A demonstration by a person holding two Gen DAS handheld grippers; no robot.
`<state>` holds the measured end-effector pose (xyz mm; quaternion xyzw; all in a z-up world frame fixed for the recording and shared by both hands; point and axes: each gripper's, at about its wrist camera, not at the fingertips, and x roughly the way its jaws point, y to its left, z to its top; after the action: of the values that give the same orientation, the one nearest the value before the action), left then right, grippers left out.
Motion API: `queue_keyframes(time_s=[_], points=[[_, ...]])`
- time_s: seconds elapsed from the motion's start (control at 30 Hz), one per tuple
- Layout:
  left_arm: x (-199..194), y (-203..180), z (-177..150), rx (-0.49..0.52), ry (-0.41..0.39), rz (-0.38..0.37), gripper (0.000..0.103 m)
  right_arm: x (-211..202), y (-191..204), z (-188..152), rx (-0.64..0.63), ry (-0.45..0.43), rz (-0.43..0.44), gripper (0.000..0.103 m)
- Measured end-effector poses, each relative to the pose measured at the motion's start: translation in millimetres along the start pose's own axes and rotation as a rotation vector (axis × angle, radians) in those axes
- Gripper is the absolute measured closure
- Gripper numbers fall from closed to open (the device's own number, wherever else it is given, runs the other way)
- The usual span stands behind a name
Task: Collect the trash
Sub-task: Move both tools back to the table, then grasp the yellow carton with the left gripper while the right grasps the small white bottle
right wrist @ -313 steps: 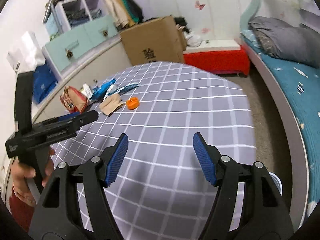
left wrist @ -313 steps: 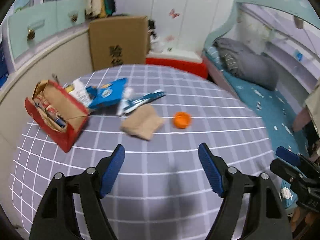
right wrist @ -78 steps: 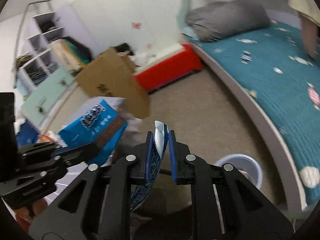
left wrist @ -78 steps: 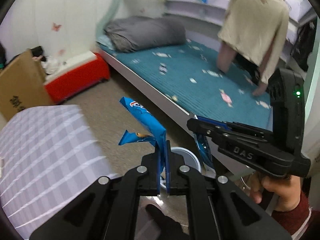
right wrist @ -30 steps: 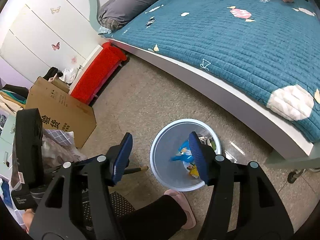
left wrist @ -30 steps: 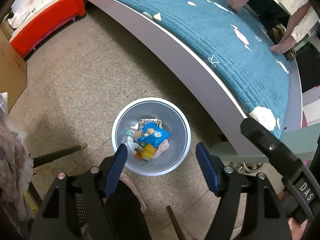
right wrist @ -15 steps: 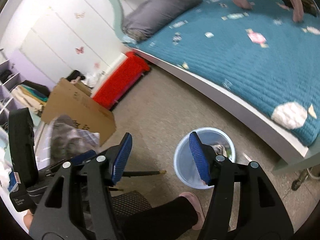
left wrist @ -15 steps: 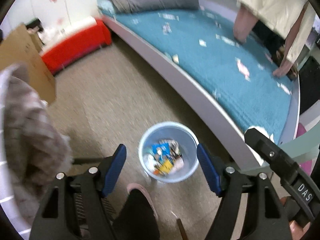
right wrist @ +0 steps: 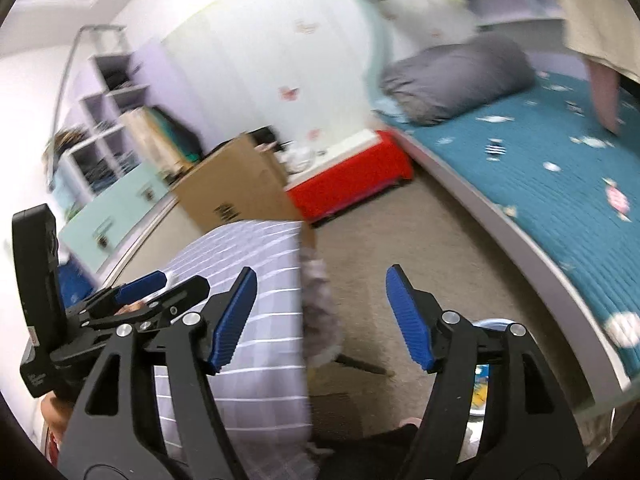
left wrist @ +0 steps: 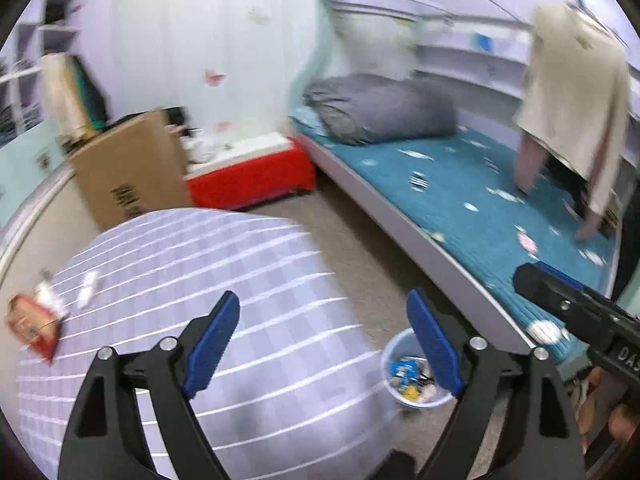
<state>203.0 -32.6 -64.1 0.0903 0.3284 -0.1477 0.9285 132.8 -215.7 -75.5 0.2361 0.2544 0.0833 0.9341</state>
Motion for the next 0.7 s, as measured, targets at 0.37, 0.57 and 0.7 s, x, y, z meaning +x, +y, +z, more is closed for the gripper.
queue_keyframes(time_s=[0.37,0.57,0.7], points=[[-42,197,-11,-0.173,-0.013,0.259,0.019,121,165,-7,-0.212,0.207,0.150,0.035],[-22,311,10,-0.275,0.067,0.262,0.018,192,224,-13,-0.239,0.296,0.179,0.035],[15,364,20,-0.299,0.128,0.301,0.018,230,251,-17,-0.262,0.325,0.176,0.035]])
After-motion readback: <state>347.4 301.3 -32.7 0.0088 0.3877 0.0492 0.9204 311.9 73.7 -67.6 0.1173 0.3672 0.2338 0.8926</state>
